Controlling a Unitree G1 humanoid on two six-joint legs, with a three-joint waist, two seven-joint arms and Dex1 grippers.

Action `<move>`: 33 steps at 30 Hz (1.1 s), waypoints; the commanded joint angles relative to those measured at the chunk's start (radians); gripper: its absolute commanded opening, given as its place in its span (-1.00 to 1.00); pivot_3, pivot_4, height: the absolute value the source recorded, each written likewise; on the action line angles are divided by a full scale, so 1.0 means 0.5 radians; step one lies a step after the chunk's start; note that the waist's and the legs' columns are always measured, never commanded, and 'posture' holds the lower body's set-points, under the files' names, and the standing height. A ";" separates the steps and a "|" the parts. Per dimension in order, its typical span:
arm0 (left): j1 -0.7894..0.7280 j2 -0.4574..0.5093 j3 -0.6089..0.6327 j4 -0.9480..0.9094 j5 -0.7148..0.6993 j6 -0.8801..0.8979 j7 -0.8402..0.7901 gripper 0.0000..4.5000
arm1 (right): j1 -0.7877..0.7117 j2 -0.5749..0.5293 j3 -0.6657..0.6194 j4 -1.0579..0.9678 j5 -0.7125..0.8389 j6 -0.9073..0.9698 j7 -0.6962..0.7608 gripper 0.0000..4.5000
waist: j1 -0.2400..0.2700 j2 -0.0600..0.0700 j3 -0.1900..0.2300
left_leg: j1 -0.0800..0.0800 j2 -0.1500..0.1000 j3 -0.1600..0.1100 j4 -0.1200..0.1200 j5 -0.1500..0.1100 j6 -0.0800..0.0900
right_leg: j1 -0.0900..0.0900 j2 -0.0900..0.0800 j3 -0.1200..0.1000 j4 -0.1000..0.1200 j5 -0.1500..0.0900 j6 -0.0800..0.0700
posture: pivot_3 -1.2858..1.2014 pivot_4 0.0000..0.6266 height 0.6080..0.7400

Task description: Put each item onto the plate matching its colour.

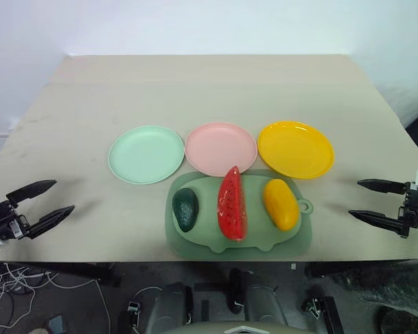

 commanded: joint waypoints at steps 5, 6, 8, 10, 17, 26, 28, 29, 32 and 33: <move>-0.029 -0.039 0.055 -0.073 -0.021 -0.008 0.035 0.99 | 0.052 -0.018 -0.118 -0.076 0.046 -0.016 -0.036 1.00 | -0.003 0.000 0.000 | 0.000 0.000 0.000 0.000 0.000 0.000 | 0.000 0.000 0.000 0.000 0.000 0.000 | 0.03 -0.52 0.94; -0.042 -0.029 0.056 -0.061 -0.018 -0.005 0.030 0.99 | 0.074 -0.022 -0.135 -0.099 0.062 -0.004 -0.027 1.00 | 0.000 0.000 0.000 | 0.000 0.000 0.000 0.000 0.000 0.000 | 0.000 0.000 0.000 0.001 0.000 0.000 | 0.03 -0.52 0.94; -0.067 -0.008 0.052 -0.031 -0.008 -0.005 0.015 0.99 | 0.109 -0.027 -0.151 -0.133 0.080 0.019 -0.005 1.00 | 0.001 0.000 0.000 | 0.000 0.000 0.000 0.000 0.000 0.000 | 0.000 0.000 0.000 0.001 0.000 0.000 | 0.03 -0.52 0.94; -0.074 0.004 0.053 -0.016 -0.005 0.001 -0.004 0.99 | 0.123 -0.028 -0.152 -0.143 0.078 0.018 0.007 1.00 | -0.002 0.000 0.000 | 0.000 0.000 0.000 0.000 0.000 0.000 | 0.000 0.000 0.000 0.001 0.000 0.000 | 0.03 -0.52 0.94; -0.064 0.059 0.094 0.063 -0.008 -0.019 -0.077 0.99 | 0.154 -0.026 -0.187 -0.200 0.116 0.046 0.010 1.00 | -0.005 0.000 0.000 | 0.000 0.000 0.000 0.000 0.000 0.000 | 0.000 0.001 0.000 0.001 0.000 0.000 | 0.03 -0.52 0.94; -0.028 0.033 0.094 0.024 -0.005 -0.049 -0.078 0.99 | 0.242 0.000 -0.247 -0.315 0.145 0.101 -0.017 1.00 | -0.001 0.000 0.000 | 0.000 0.000 0.000 0.000 0.000 0.000 | 0.000 0.000 0.000 0.000 0.000 0.000 | 0.03 -0.52 0.94; -0.003 0.008 0.098 0.020 -0.007 -0.082 -0.085 0.99 | 0.293 0.018 -0.276 -0.428 0.185 0.172 -0.065 1.00 | -0.002 0.000 0.000 | 0.000 0.000 0.000 0.000 0.000 0.000 | 0.000 0.000 0.000 0.000 0.000 0.000 | 0.03 -0.52 0.94; 0.012 -0.011 0.099 -0.003 -0.008 -0.097 -0.072 0.99 | 0.320 0.026 -0.296 -0.482 0.206 0.202 -0.085 1.00 | -0.001 0.001 0.000 | 0.000 0.000 0.000 0.000 0.000 0.000 | 0.000 0.000 0.000 0.000 0.000 0.000 | 0.03 -0.52 0.94; 0.036 -0.070 0.090 -0.050 -0.008 -0.135 -0.040 0.99 | 0.419 0.016 -0.321 -0.705 0.289 0.461 -0.199 1.00 | 0.000 0.000 0.000 | 0.000 0.000 0.000 0.000 0.000 0.000 | 0.000 0.000 0.000 0.001 0.000 0.000 | 0.03 -0.52 0.94; 0.039 -0.086 0.083 -0.051 -0.002 -0.159 -0.044 0.99 | 0.450 0.005 -0.322 -0.803 0.336 0.571 -0.237 1.00 | 0.001 0.000 0.000 | 0.000 0.000 0.000 0.000 0.000 0.000 | 0.000 0.000 0.000 0.001 0.000 0.000 | 0.03 -0.52 0.94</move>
